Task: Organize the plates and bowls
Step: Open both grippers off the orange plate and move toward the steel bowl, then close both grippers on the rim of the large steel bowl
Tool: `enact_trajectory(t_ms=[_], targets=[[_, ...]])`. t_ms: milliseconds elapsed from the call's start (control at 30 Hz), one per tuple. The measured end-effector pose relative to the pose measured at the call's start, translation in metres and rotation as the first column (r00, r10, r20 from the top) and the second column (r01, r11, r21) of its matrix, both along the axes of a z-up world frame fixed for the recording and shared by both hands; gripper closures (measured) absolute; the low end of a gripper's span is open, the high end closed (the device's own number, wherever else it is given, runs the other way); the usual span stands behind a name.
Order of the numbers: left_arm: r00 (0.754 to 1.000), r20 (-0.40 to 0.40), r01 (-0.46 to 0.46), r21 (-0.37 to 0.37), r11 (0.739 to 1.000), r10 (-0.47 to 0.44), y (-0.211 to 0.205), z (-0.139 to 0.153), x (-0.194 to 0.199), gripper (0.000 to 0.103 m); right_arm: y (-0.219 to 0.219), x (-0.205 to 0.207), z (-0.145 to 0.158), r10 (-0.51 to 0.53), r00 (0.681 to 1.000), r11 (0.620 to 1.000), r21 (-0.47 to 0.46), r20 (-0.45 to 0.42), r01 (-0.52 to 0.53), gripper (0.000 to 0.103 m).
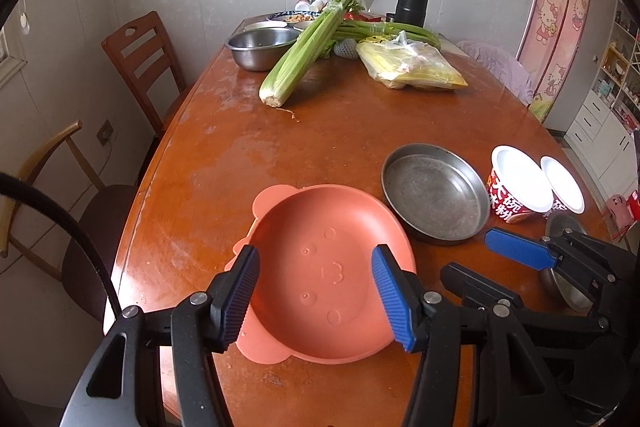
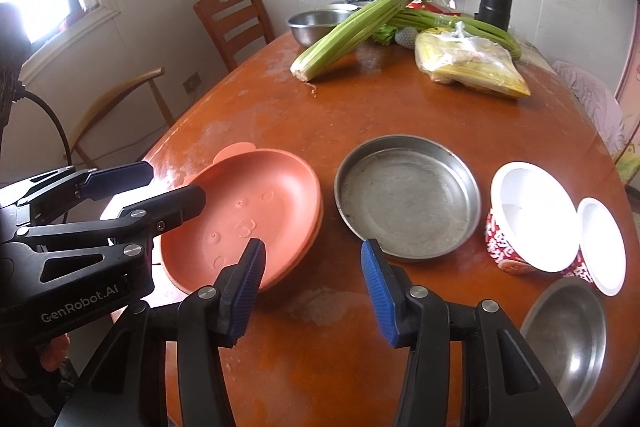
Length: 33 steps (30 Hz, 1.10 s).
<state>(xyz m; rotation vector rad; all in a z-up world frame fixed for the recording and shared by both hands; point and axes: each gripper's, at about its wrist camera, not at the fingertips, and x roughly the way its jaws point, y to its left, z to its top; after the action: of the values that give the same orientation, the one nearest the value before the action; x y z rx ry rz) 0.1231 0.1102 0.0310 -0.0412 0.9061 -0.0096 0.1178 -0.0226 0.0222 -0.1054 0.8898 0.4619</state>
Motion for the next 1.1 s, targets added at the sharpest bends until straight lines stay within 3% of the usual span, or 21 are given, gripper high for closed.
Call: enact_trajectory(t_ms=[900, 1100], targets=[[0.993, 0.048, 0.108, 0.021, 0.994, -0.109, -0.09, 0.022, -0.014, 0.044, -0.127, -0.038, 0.041, -0.174, 0.982, 0.978, 0.133, 0.077, 0.163, 0.045], [0.988, 0.084, 0.132, -0.017, 0.991, -0.13, -0.119, 0.027, -0.02, 0.043, -0.166, -0.048, 0.042, -0.227, 0.969, 0.968, 0.13, 0.097, 0.213, 0.045]])
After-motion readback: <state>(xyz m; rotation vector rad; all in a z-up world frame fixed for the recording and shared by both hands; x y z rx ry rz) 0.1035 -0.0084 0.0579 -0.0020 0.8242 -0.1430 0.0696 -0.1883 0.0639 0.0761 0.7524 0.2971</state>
